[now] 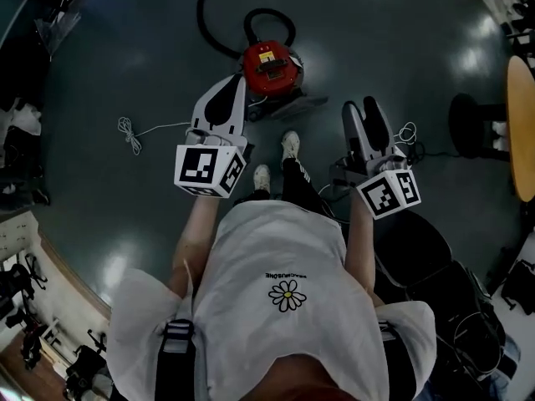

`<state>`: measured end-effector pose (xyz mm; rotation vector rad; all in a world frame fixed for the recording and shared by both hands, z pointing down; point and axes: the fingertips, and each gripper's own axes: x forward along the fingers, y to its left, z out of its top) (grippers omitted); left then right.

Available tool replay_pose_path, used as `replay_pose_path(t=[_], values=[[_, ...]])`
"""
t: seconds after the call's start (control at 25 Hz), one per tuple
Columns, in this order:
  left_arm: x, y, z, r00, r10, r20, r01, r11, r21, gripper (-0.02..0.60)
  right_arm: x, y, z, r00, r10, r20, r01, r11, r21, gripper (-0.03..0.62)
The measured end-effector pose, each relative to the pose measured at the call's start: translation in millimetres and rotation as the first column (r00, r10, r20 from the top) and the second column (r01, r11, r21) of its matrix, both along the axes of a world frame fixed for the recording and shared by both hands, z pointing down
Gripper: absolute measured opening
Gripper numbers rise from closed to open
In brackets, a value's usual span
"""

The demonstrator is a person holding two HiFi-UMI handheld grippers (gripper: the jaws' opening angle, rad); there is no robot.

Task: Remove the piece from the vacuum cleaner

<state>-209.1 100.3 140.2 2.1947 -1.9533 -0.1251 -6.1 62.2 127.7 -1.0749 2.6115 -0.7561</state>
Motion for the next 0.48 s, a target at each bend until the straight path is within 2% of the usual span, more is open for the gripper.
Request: replay_pose_path(t=[0.04, 0.12, 0.16, 0.24, 0.28, 0.36, 0.48], values=[[4, -12, 4, 1.0, 0.002, 0.017, -0.002, 1.0, -0.018, 0.006, 5, -13, 12, 1.0, 0.005, -0.004, -0.005, 0.999, -0.033, 0.271], [11, -38, 11, 0.996, 0.026, 0.09, -0.021, 0.998, -0.06, 0.006, 12, -39, 39, 0.999, 0.02, -0.036, -0.024, 0.994, -0.11, 0.166], [17, -52, 16, 0.987, 0.052, 0.15, -0.039, 0.995, -0.086, 0.006, 14, -52, 54, 0.998, 0.028, -0.051, -0.036, 0.987, -0.158, 0.13], [31, -80, 40, 0.947, 0.134, 0.293, -0.088, 0.982, -0.165, 0.006, 20, -74, 87, 0.998, 0.042, -0.038, -0.051, 0.963, -0.266, 0.1], [39, -93, 62, 0.917, 0.187, 0.354, -0.111, 0.968, -0.224, 0.006, 22, -83, 105, 0.999, 0.046, -0.015, -0.048, 0.947, -0.318, 0.098], [51, -116, 119, 0.855, 0.297, 0.425, -0.142, 0.923, -0.358, 0.006, 22, -98, 146, 0.999, 0.036, 0.027, -0.021, 0.908, -0.419, 0.098], [61, -146, 209, 0.791, 0.424, 0.441, -0.175, 0.848, -0.501, 0.006, 13, -116, 211, 0.998, -0.007, 0.064, 0.042, 0.835, -0.549, 0.1]])
